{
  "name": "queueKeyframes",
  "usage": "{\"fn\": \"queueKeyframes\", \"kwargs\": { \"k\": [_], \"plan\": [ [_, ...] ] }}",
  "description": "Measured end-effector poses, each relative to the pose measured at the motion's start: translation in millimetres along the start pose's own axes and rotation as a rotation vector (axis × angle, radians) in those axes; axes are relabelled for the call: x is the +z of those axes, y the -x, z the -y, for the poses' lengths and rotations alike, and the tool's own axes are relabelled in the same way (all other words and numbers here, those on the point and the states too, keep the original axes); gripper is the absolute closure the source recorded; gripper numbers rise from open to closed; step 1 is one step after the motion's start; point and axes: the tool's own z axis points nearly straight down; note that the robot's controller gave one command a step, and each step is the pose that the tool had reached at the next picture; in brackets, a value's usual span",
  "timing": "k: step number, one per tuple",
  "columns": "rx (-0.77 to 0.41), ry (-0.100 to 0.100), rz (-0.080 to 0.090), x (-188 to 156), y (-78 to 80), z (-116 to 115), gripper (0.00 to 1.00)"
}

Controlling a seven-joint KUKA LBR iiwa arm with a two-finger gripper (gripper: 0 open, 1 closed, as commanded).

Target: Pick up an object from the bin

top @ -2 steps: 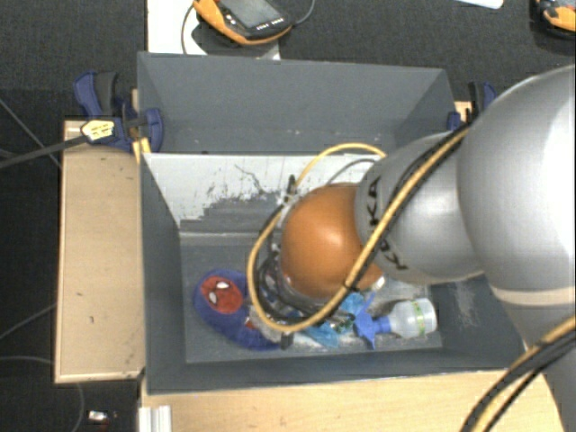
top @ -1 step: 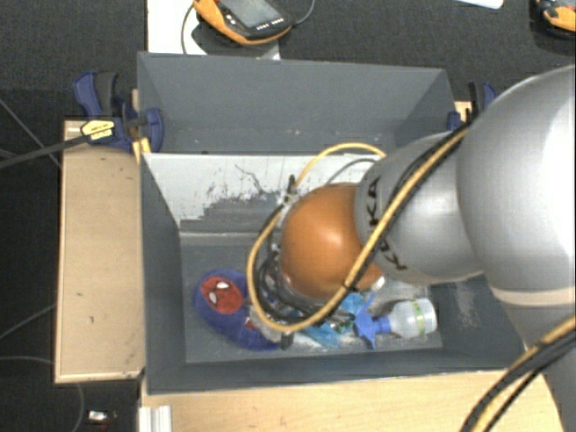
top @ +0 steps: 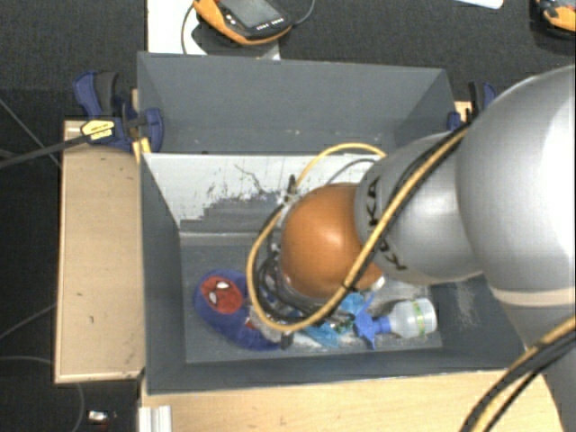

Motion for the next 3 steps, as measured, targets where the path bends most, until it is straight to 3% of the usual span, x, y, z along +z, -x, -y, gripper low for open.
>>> {"fn": "queueKeyframes", "kwargs": {
  "k": [3],
  "plan": [
    [0.007,0.000,-0.001,0.1,0.0,-0.1,1.00]
  ]
}}
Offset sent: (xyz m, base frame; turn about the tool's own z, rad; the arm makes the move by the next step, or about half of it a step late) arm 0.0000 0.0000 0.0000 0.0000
